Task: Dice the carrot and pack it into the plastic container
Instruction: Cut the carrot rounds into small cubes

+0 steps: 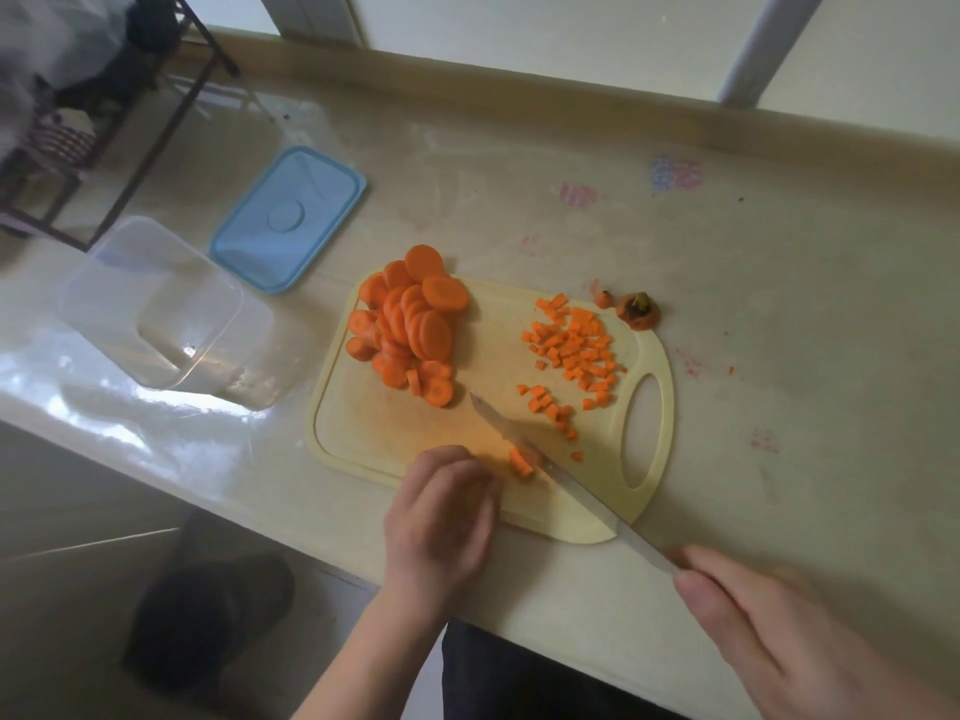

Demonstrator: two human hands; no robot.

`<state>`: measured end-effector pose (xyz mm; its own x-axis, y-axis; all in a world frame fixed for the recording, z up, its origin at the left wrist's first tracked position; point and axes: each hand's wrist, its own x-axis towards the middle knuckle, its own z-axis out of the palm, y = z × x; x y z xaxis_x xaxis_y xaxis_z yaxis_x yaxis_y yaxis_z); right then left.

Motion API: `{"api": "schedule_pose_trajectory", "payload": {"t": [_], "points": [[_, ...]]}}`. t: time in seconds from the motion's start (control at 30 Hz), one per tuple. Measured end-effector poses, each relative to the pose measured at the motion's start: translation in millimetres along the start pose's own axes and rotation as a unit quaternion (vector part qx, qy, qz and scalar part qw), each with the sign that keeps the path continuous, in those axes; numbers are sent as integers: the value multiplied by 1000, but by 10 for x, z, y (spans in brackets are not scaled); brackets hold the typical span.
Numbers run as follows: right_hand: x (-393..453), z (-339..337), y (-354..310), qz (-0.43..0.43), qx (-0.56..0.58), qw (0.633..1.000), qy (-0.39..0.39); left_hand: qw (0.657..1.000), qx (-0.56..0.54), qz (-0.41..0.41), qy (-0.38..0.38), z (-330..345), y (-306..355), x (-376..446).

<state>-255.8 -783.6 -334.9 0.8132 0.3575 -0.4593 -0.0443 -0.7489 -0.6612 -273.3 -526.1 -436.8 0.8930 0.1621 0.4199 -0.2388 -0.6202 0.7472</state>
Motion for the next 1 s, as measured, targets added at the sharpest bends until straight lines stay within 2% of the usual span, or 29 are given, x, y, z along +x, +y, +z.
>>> {"api": "schedule_pose_trajectory", "payload": {"t": [0.13,0.2,0.43,0.67,0.83,0.93,1.0], "points": [[-61,-44,-40,46,-64,996,-51,975,-65,-186,100,-37,6,39],[-35,-62,-34,21,-104,992,-72,966,-78,-223,109,-43,-5,64],[268,-258,111,-78,-74,989,-101,973,-44,-210,80,-29,-6,86],[633,-437,160,-99,-35,993,-45,980,-30,-183,72,-19,-20,93],[640,-482,83,-98,-49,992,-56,978,-60,-172,100,-34,56,149],[515,-513,68,-118,-143,982,-31,982,-77,-83,154,-123,222,383],[476,-526,90,-151,-227,962,22,986,-81,-9,147,-226,351,619]]}}
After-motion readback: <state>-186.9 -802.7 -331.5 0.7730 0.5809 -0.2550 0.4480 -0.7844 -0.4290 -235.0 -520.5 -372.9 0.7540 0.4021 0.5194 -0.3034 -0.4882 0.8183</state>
